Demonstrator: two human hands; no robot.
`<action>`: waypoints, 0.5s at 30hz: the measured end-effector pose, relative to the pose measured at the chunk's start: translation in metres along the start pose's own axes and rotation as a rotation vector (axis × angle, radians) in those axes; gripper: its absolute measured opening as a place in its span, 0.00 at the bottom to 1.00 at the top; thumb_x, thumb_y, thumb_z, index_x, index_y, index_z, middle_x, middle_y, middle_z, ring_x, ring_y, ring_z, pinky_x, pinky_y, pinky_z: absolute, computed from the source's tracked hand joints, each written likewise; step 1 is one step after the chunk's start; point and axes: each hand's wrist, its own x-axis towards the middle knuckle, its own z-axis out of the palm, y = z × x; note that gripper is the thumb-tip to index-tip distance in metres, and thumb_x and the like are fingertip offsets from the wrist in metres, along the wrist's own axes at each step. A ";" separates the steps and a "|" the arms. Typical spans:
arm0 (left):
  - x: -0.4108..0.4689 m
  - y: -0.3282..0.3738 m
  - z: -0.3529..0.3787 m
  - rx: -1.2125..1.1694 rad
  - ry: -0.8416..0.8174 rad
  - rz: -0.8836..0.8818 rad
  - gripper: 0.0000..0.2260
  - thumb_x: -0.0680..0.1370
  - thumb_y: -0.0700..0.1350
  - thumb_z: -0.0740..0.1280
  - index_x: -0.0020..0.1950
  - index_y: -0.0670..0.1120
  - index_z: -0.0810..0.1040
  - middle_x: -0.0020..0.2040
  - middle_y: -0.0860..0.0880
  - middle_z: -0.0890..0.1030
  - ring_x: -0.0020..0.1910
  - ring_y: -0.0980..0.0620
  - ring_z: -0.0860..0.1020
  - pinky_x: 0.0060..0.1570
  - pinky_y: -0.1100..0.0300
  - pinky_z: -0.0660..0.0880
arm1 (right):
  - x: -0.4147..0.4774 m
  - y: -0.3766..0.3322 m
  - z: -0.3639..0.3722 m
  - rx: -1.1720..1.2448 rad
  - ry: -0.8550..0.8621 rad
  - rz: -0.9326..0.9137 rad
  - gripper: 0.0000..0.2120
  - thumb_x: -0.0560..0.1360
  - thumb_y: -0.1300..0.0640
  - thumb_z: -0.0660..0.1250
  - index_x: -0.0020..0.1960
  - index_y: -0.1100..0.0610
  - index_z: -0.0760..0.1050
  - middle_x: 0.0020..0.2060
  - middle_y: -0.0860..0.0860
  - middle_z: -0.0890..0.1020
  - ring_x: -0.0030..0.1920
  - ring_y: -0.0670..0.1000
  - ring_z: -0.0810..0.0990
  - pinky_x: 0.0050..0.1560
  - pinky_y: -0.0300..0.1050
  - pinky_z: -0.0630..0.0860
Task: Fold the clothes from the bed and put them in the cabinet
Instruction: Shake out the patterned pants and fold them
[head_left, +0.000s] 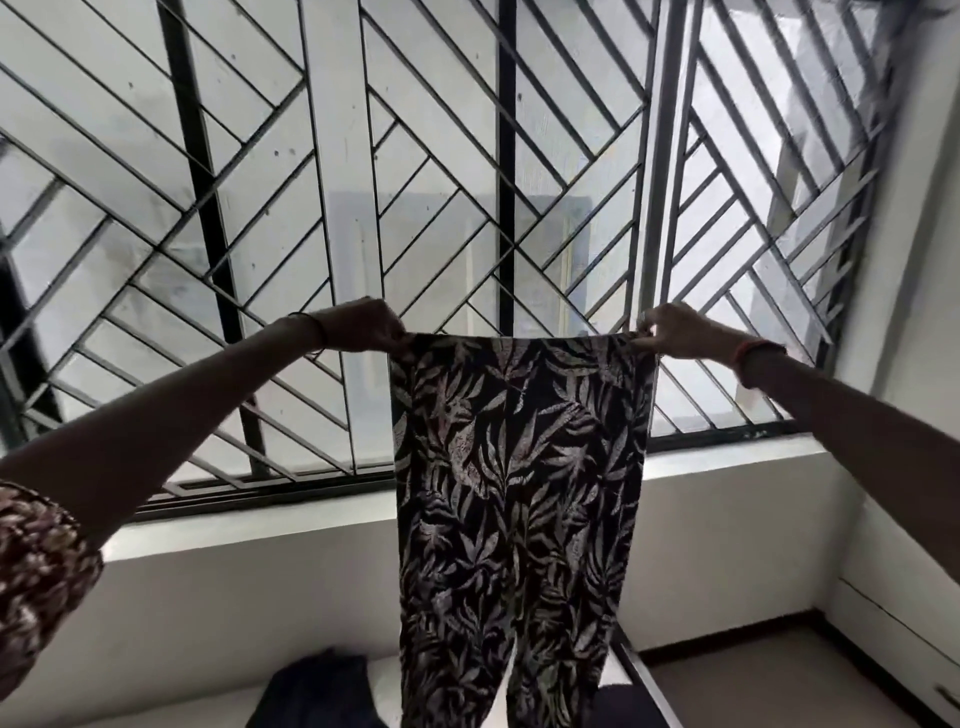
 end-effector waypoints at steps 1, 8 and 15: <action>0.000 0.002 0.000 -0.019 0.013 -0.003 0.10 0.73 0.44 0.72 0.39 0.58 0.77 0.43 0.45 0.82 0.46 0.50 0.77 0.52 0.53 0.74 | 0.000 -0.001 0.004 0.056 0.018 0.042 0.10 0.72 0.61 0.71 0.40 0.68 0.76 0.37 0.65 0.79 0.39 0.54 0.74 0.35 0.45 0.63; -0.004 -0.007 0.010 -0.180 0.148 0.004 0.10 0.72 0.34 0.72 0.50 0.43 0.78 0.37 0.49 0.78 0.36 0.68 0.74 0.43 0.68 0.71 | -0.006 -0.011 0.020 0.661 0.203 0.087 0.14 0.72 0.69 0.68 0.41 0.54 0.67 0.31 0.52 0.73 0.27 0.45 0.72 0.23 0.34 0.67; -0.007 -0.023 0.034 -0.656 0.170 -0.192 0.13 0.74 0.33 0.68 0.58 0.39 0.75 0.34 0.45 0.79 0.32 0.57 0.76 0.32 0.72 0.75 | -0.012 -0.029 0.037 1.031 0.211 0.165 0.14 0.78 0.68 0.56 0.40 0.54 0.73 0.29 0.46 0.76 0.27 0.39 0.73 0.29 0.30 0.68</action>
